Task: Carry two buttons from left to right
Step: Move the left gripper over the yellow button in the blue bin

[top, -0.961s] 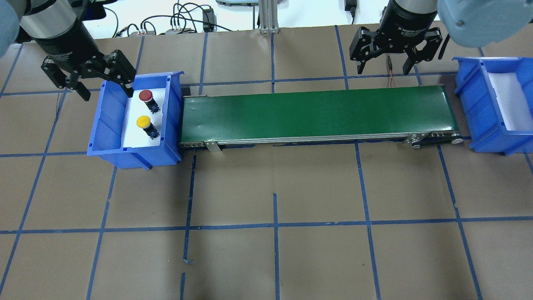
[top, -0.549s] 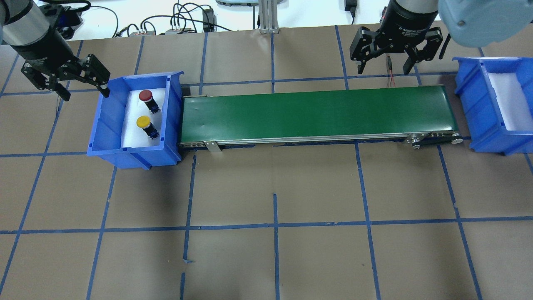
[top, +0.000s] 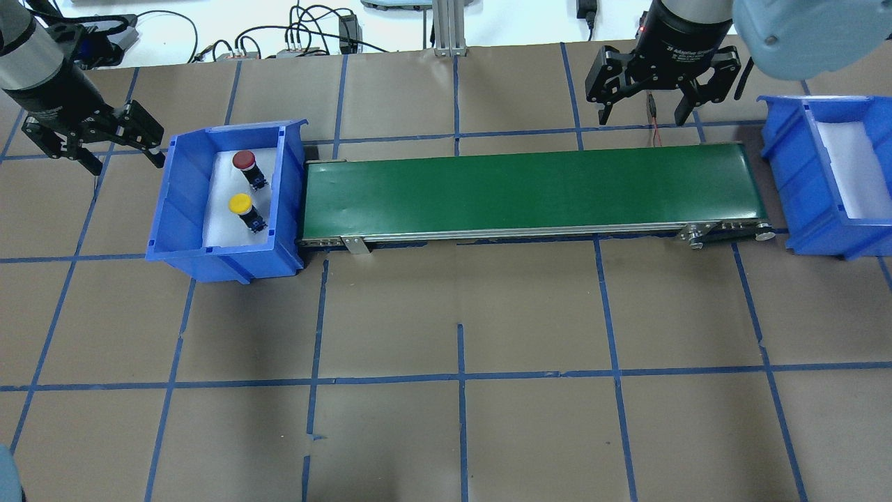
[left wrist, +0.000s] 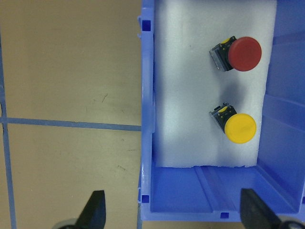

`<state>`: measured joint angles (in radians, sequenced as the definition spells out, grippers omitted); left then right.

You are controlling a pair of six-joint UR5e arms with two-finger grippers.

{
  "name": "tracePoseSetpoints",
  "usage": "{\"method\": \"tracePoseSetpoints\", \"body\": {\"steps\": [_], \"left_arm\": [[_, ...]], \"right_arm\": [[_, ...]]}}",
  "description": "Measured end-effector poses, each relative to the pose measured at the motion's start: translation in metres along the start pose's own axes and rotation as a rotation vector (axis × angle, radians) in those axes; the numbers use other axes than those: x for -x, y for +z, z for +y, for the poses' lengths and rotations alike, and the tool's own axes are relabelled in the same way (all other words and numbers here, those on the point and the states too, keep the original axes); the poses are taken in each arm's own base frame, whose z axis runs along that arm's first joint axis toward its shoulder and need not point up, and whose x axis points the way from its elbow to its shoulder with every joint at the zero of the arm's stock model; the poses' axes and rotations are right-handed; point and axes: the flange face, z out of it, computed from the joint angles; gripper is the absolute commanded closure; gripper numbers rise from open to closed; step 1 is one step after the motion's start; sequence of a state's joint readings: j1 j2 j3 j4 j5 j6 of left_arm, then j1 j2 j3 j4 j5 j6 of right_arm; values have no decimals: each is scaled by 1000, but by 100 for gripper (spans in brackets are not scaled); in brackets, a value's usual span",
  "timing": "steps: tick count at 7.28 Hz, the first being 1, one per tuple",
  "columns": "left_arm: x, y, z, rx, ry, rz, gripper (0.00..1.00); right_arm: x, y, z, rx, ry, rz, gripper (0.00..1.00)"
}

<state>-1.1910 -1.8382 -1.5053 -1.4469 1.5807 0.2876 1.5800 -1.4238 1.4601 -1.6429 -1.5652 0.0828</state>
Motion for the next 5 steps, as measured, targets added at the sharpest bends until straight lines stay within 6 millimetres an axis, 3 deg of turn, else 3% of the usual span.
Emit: {"method": "tracePoseSetpoints", "body": {"steps": [2,5], "left_arm": [[3,20,-14,5,-56,5,0],[-57,35,-21,24,-77,5,0]], "right_arm": [[0,-1,0,-1,1,0,0],[0,-1,0,-1,1,1,0]]}}
